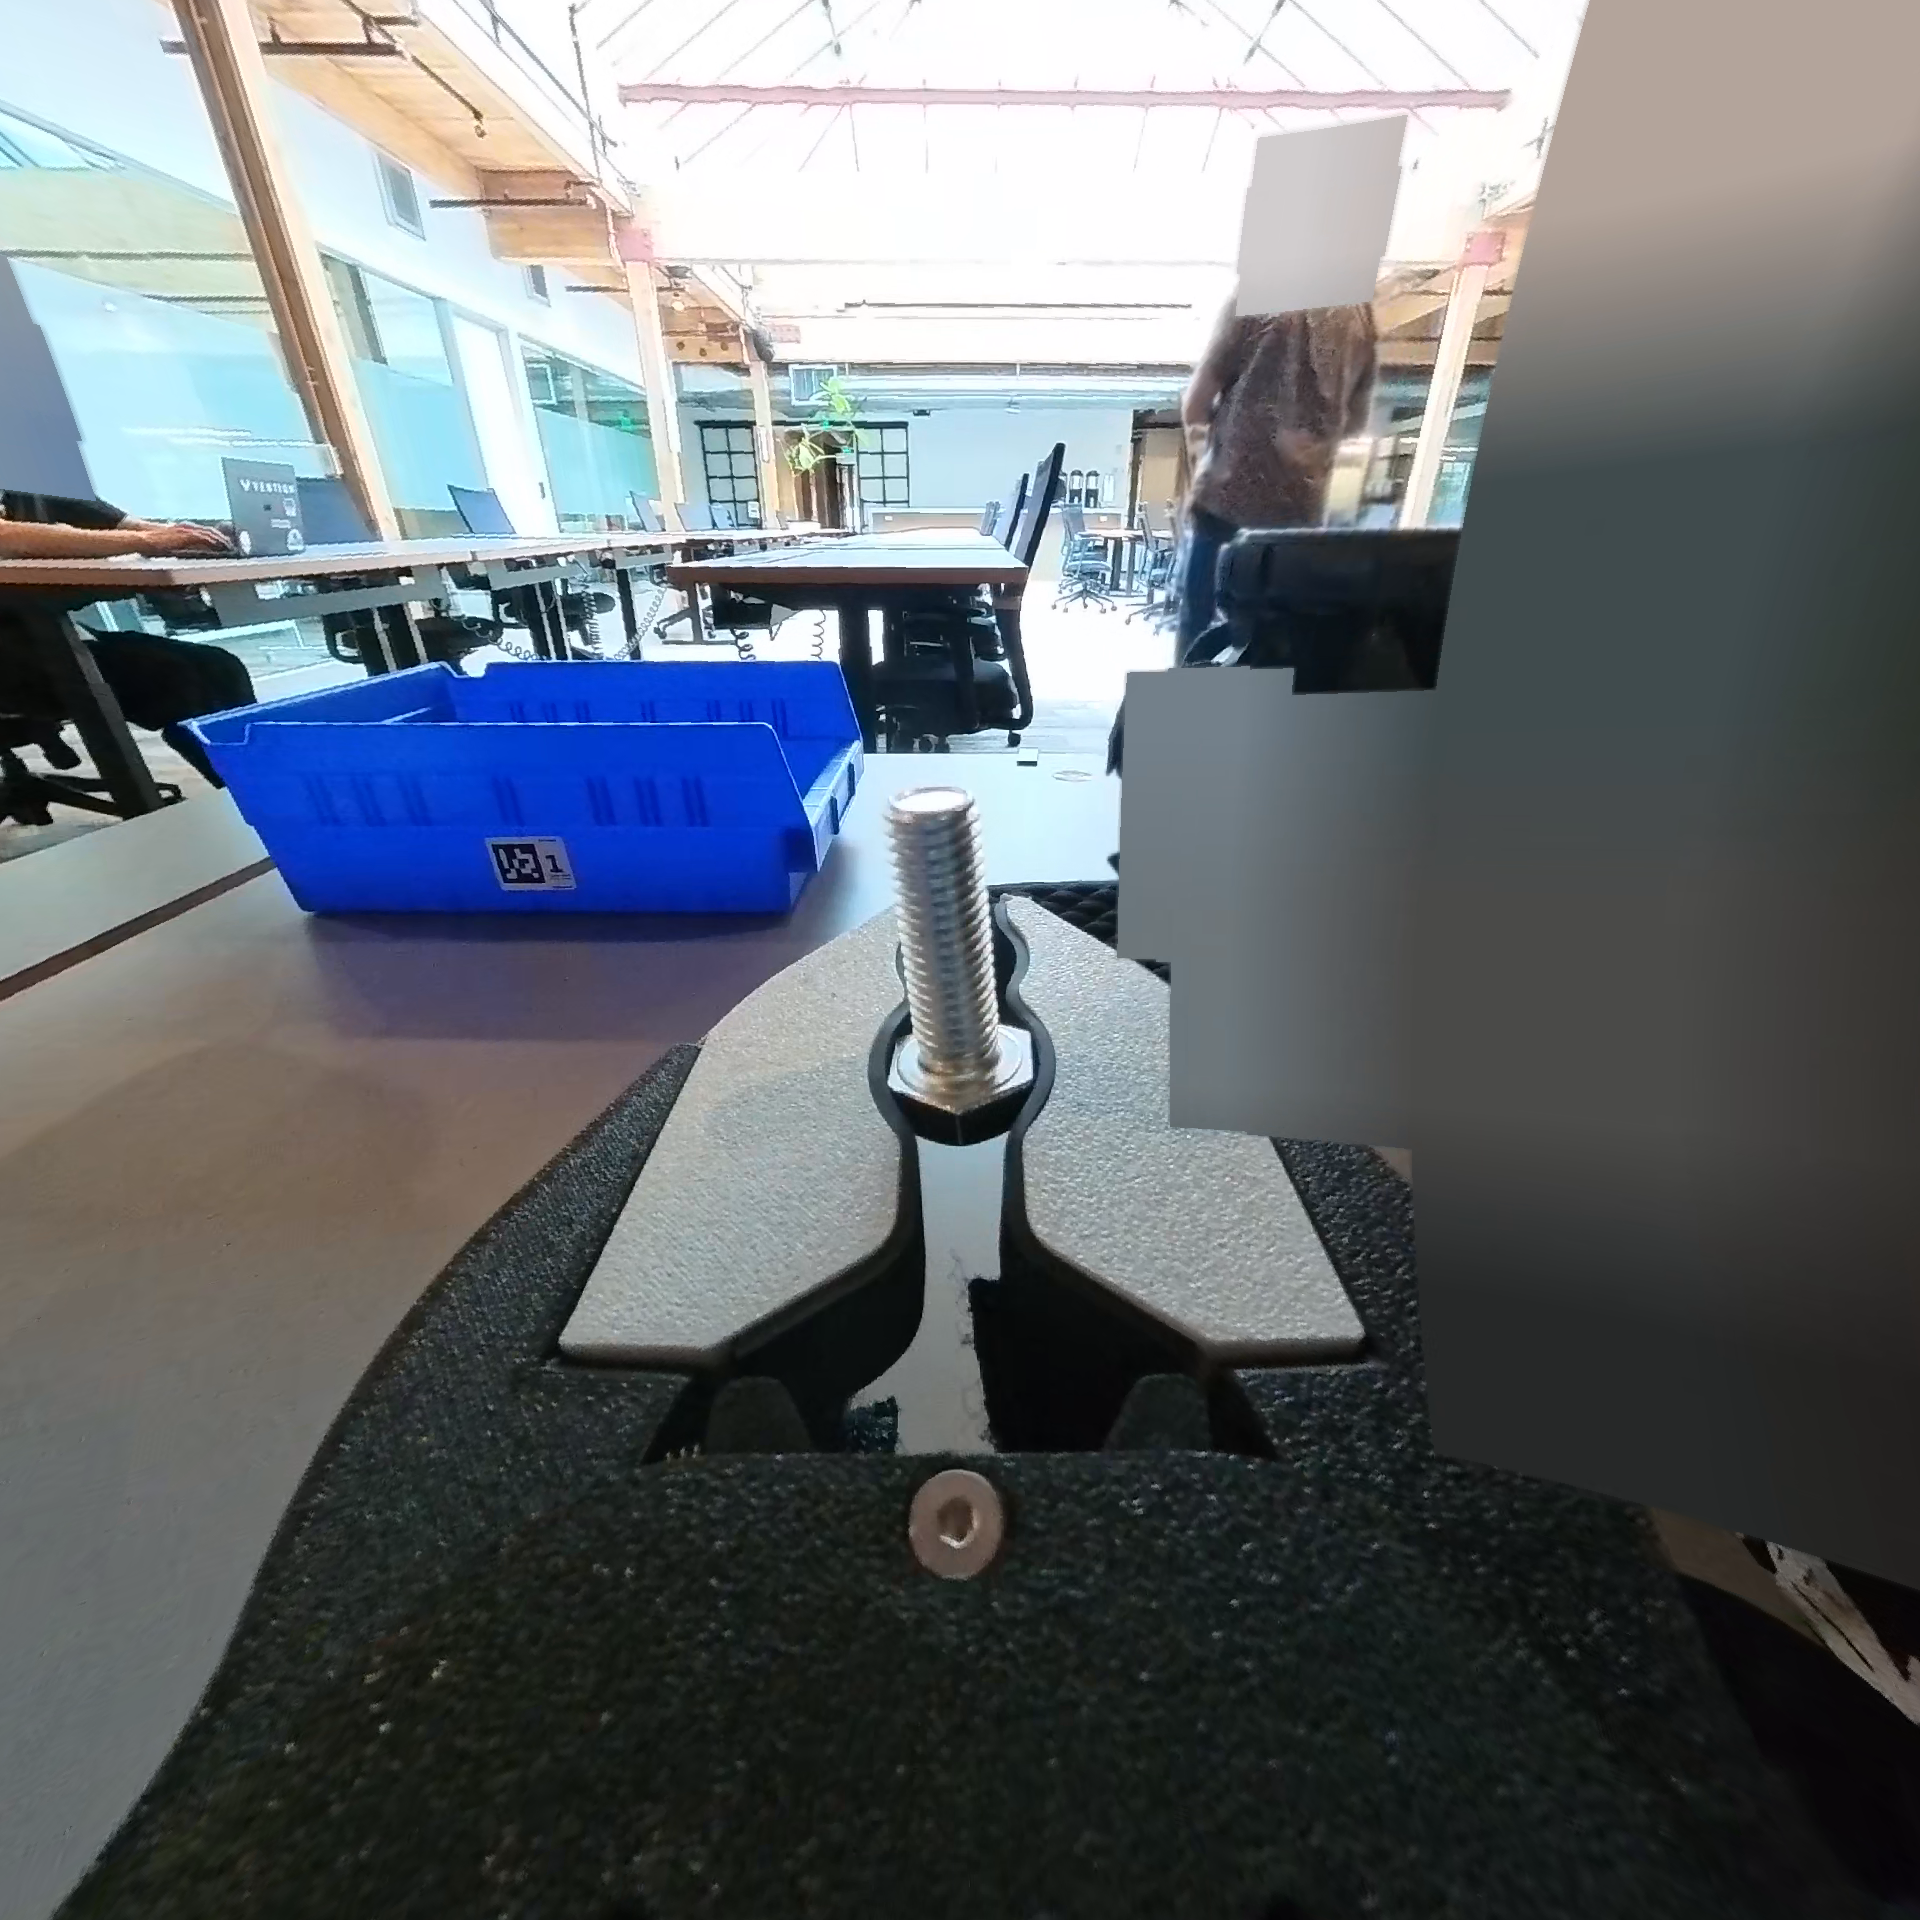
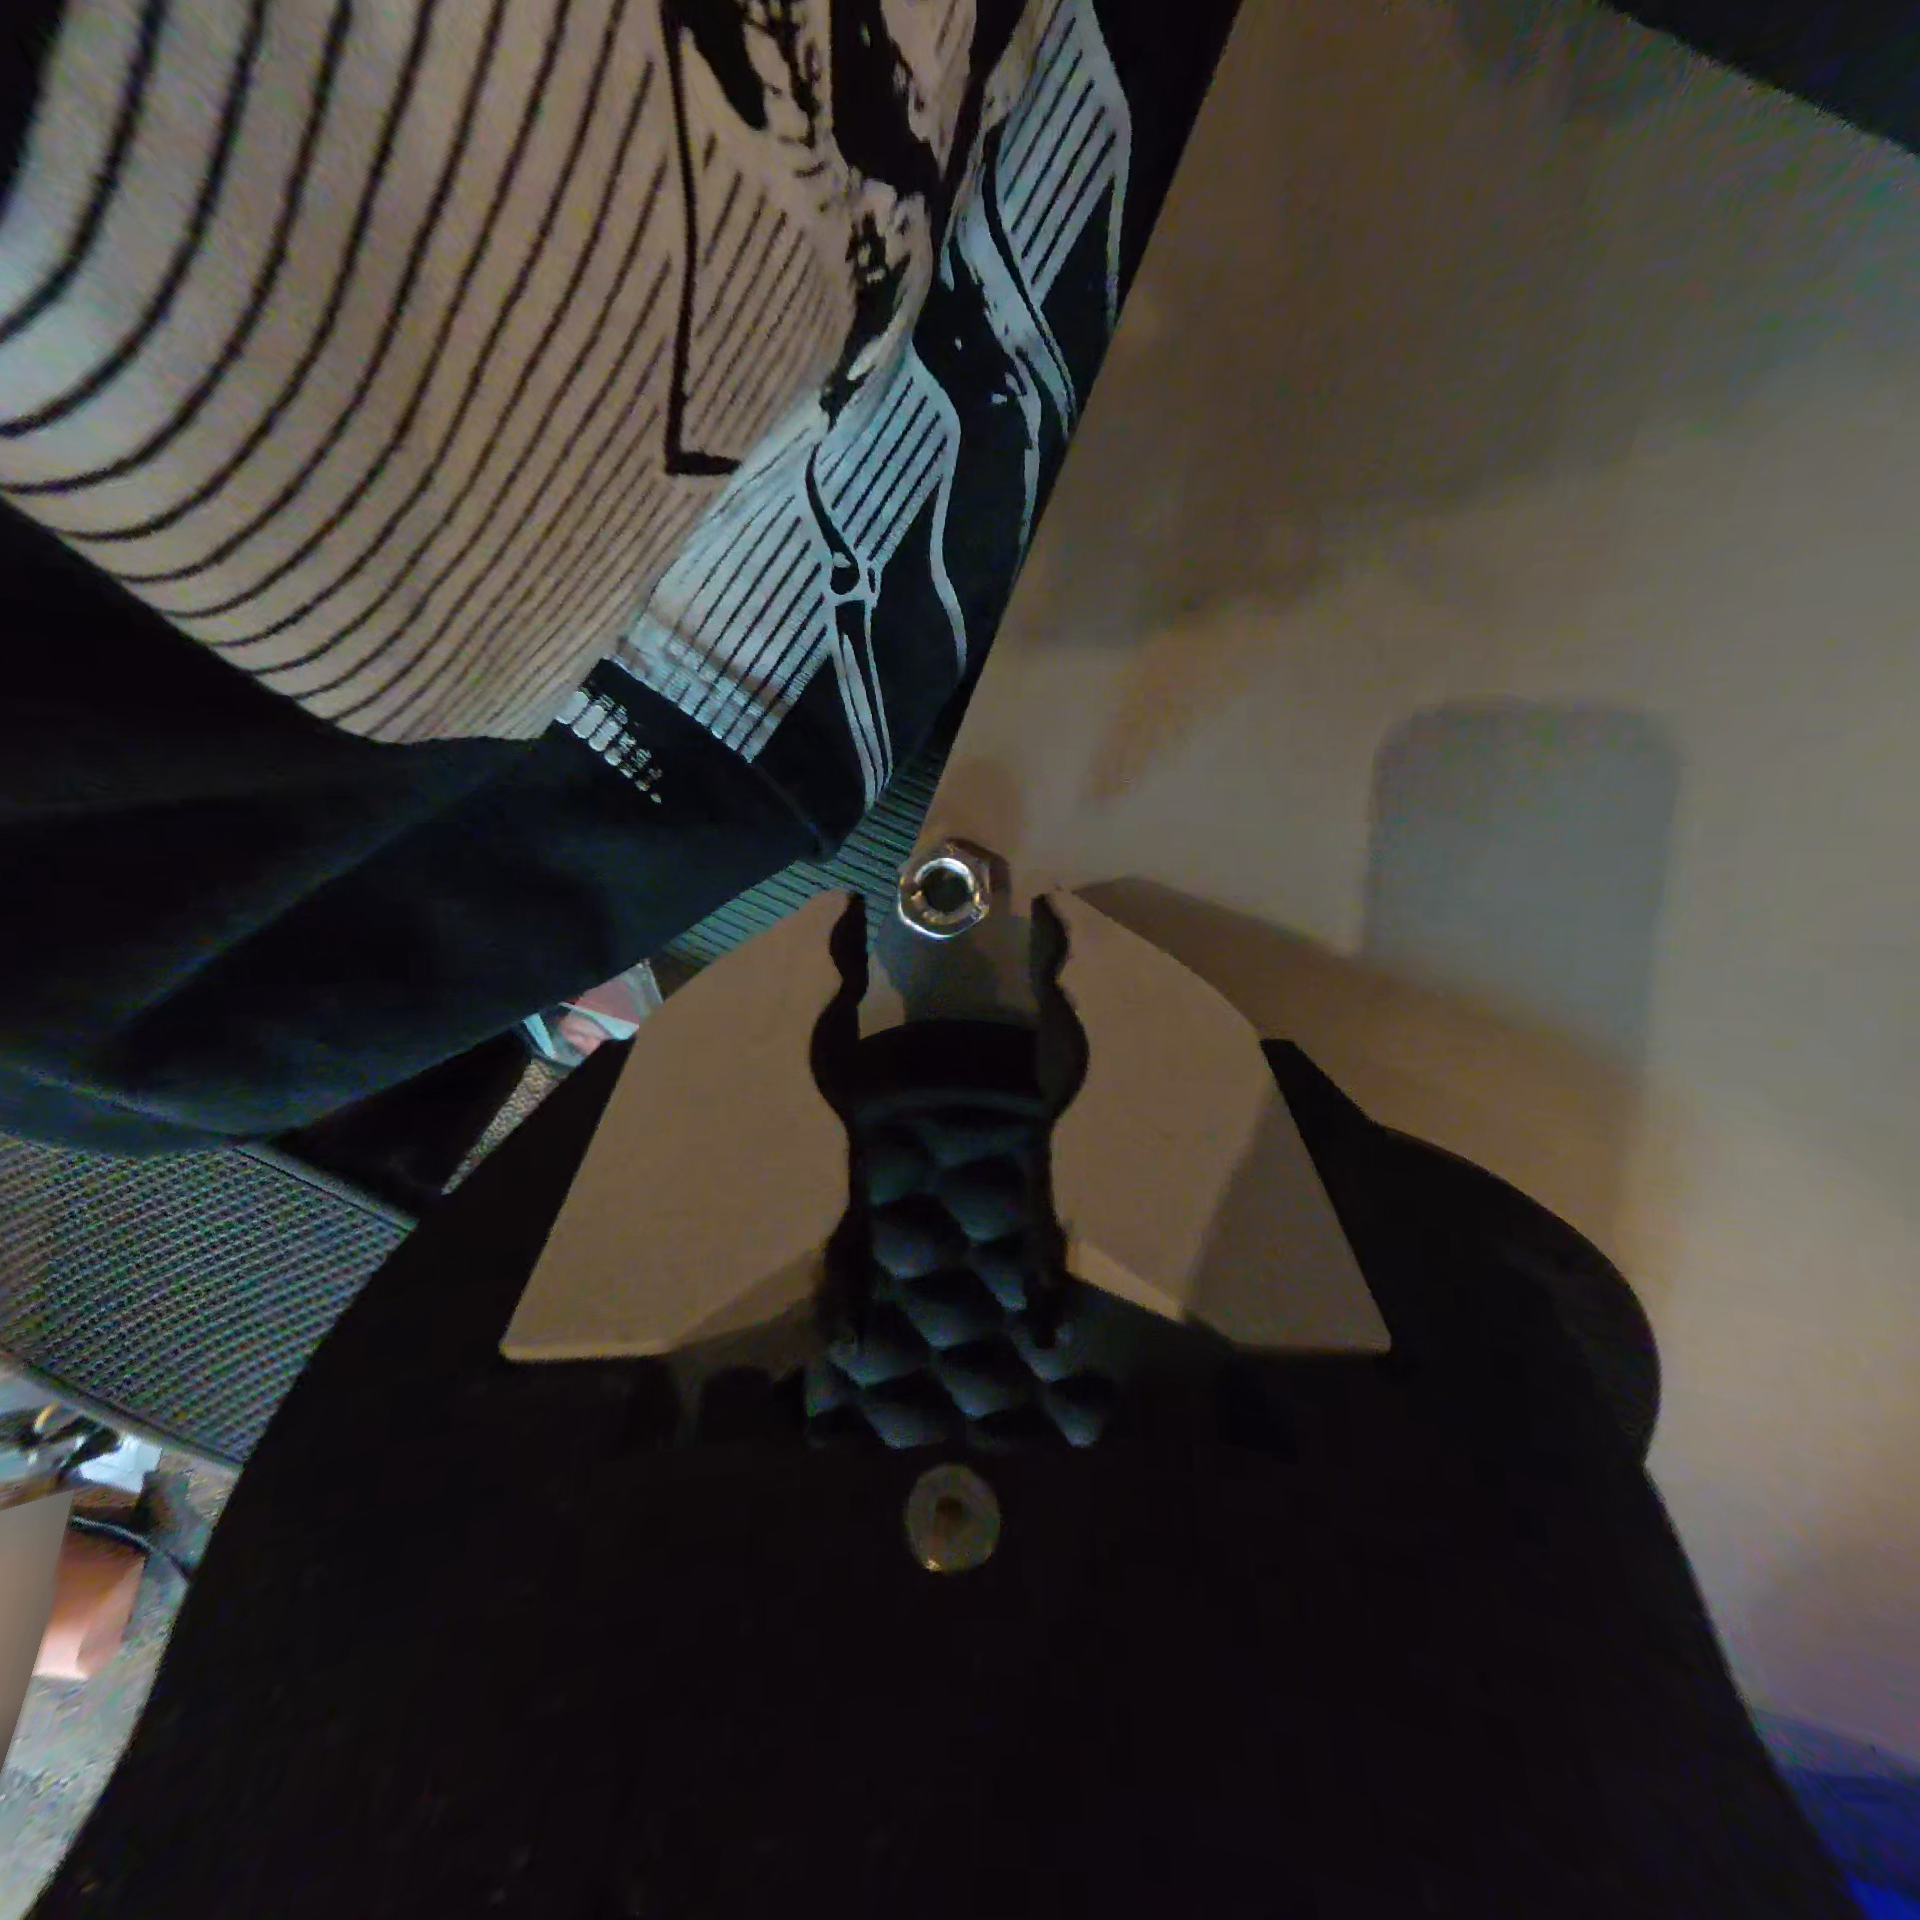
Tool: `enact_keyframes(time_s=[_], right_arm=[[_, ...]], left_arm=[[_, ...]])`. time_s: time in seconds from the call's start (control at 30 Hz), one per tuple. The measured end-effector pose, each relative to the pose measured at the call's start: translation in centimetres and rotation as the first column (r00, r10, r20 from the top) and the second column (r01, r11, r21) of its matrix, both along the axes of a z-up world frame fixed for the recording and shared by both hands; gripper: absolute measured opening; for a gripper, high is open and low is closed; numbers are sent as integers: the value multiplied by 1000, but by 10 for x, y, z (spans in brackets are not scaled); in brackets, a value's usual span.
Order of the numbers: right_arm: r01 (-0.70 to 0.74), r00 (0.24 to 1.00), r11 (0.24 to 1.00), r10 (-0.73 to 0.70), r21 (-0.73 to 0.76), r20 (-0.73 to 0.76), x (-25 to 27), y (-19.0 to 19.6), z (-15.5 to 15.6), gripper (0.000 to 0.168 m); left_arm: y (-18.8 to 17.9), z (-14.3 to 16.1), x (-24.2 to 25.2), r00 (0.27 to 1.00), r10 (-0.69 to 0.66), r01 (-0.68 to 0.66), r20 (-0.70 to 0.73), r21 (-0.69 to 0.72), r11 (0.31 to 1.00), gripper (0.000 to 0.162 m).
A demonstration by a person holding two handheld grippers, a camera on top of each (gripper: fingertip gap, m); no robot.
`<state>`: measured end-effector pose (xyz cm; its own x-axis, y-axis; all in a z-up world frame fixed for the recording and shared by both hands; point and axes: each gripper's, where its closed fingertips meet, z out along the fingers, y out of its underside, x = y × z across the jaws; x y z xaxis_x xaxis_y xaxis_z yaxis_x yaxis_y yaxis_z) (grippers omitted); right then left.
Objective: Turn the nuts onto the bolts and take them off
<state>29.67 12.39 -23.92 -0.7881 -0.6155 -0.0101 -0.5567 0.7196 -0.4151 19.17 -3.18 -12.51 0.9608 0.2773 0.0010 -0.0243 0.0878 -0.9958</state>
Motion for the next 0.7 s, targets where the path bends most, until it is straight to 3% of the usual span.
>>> enact_keyframes(time_s=[0.7], right_arm=[[-57, 997, 998, 59, 31, -47, -2, -4, -9, 16]], left_arm=[[1, -1, 1, 1000, -12, 12, 0, -7, 1000, 11]])
